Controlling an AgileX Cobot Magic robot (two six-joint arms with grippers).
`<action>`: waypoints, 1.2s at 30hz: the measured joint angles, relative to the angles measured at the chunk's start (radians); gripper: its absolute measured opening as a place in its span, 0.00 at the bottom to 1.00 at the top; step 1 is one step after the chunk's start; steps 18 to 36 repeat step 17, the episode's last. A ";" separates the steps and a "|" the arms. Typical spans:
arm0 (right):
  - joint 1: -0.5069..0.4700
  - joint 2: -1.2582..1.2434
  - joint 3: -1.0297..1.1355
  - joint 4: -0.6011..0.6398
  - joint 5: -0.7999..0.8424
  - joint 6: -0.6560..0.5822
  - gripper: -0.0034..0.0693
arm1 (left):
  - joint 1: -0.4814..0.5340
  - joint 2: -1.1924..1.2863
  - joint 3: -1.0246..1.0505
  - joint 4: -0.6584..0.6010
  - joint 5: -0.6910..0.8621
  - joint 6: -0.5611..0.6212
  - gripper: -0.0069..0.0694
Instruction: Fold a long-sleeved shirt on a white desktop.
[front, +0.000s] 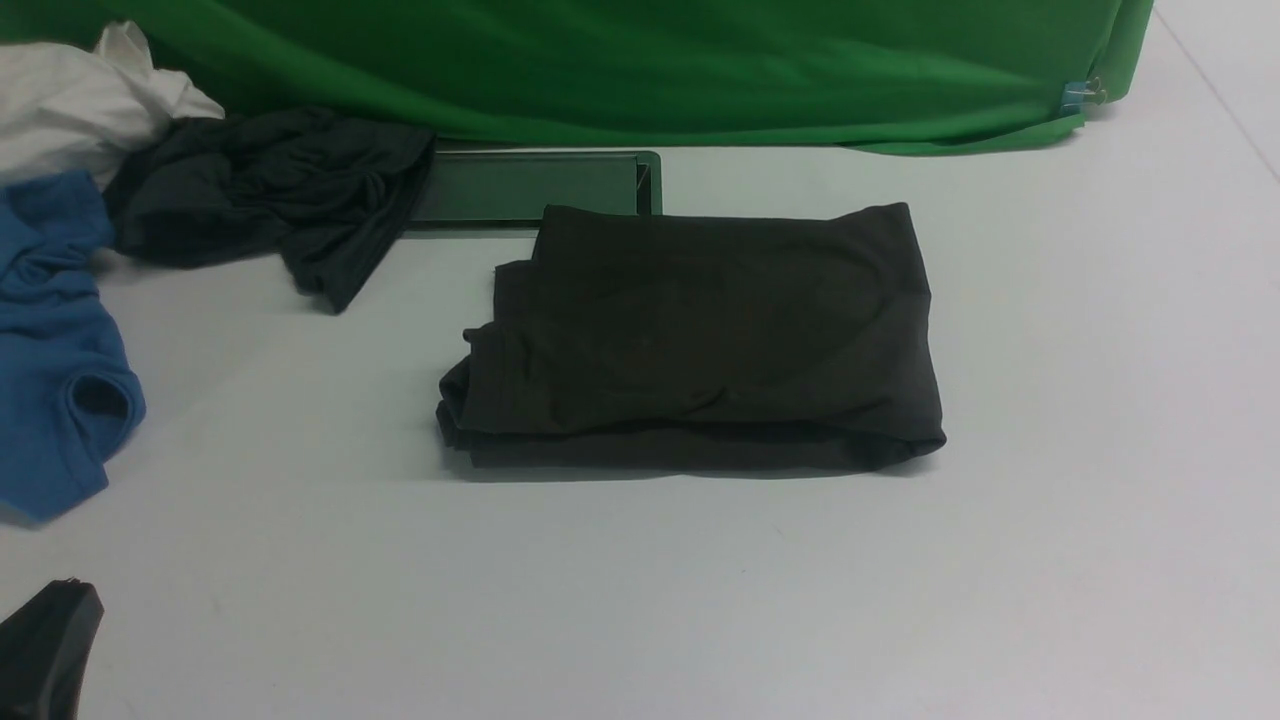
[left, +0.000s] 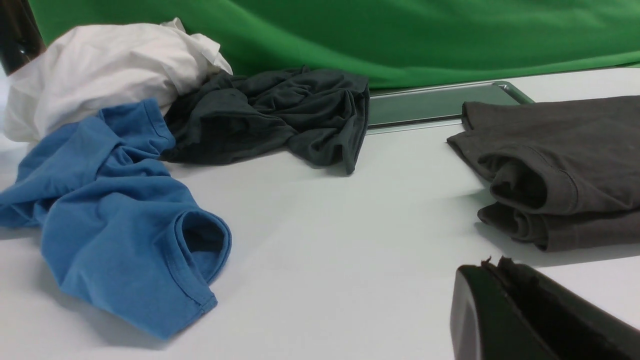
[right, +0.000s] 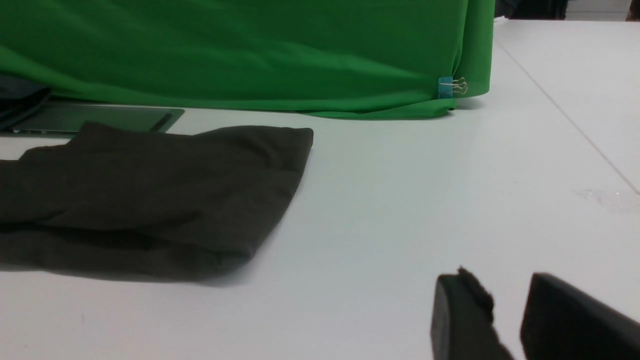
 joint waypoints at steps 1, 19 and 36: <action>0.000 0.000 0.000 0.000 0.000 0.000 0.31 | 0.000 0.000 0.000 0.000 0.000 0.000 0.11; 0.000 0.000 0.000 0.000 0.000 0.000 0.37 | 0.000 0.000 0.000 0.000 0.000 0.000 0.11; 0.000 0.000 0.000 0.000 0.000 0.000 0.37 | 0.000 0.000 0.000 0.000 0.000 0.000 0.11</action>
